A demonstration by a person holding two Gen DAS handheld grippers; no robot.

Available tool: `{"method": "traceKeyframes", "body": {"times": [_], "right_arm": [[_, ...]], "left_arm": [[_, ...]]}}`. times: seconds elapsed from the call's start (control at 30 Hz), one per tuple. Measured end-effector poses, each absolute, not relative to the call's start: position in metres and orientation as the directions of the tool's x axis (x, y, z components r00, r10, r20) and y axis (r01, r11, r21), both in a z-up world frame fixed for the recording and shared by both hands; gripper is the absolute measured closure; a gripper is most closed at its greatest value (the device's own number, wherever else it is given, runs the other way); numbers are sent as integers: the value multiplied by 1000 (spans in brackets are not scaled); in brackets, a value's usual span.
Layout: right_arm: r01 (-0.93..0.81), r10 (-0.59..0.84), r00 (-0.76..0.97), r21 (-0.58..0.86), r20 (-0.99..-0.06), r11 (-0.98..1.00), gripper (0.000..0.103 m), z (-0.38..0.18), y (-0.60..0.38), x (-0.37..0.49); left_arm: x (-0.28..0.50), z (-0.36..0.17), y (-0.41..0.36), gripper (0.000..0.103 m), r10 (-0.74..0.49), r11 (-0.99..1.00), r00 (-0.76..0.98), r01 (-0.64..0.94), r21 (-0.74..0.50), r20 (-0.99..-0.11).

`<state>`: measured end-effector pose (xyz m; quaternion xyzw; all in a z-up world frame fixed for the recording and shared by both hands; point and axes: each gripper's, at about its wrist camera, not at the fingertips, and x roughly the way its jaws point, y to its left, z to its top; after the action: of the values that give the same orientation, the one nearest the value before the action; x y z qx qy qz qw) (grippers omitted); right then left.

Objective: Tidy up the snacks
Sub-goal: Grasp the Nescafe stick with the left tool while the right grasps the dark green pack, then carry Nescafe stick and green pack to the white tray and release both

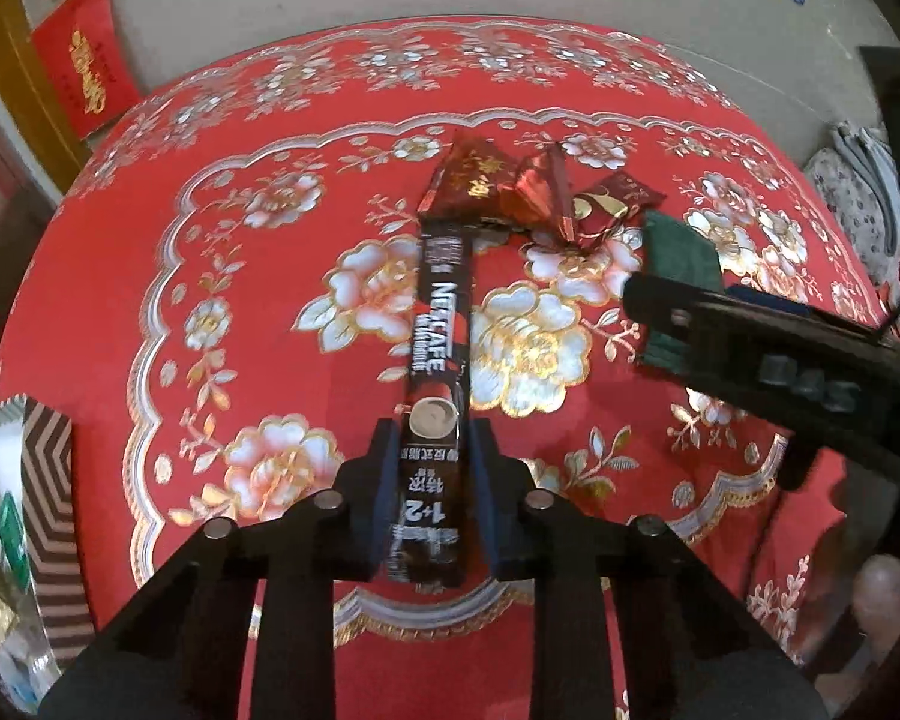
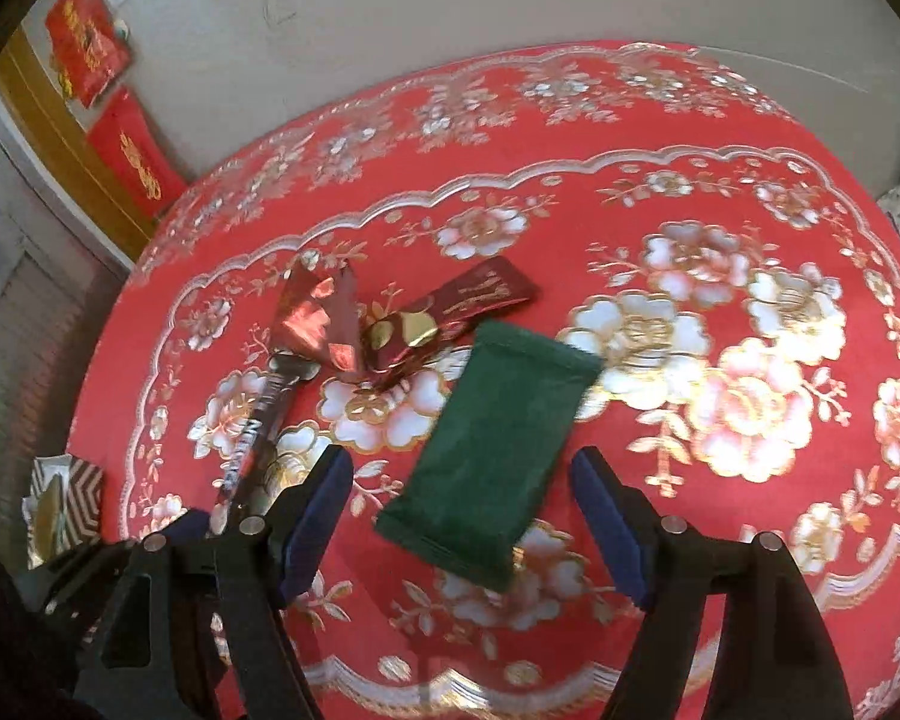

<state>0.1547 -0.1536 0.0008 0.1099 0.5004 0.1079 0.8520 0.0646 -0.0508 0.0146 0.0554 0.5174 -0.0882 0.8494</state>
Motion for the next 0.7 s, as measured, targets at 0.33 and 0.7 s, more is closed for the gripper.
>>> {"method": "traceKeyframes", "body": {"times": [0.33, 0.7], "right_arm": [[-169, 154, 521, 76, -840, 983, 56, -3, -150, 140], [-230, 280, 525, 183, -804, 956, 56, 8, -181, 65]], "left_arm": [[49, 18, -29, 83, -147, 983, 437, 167, -81, -887], [16, 26, -9, 83, -135, 987, 478, 140, -76, -868]]}}
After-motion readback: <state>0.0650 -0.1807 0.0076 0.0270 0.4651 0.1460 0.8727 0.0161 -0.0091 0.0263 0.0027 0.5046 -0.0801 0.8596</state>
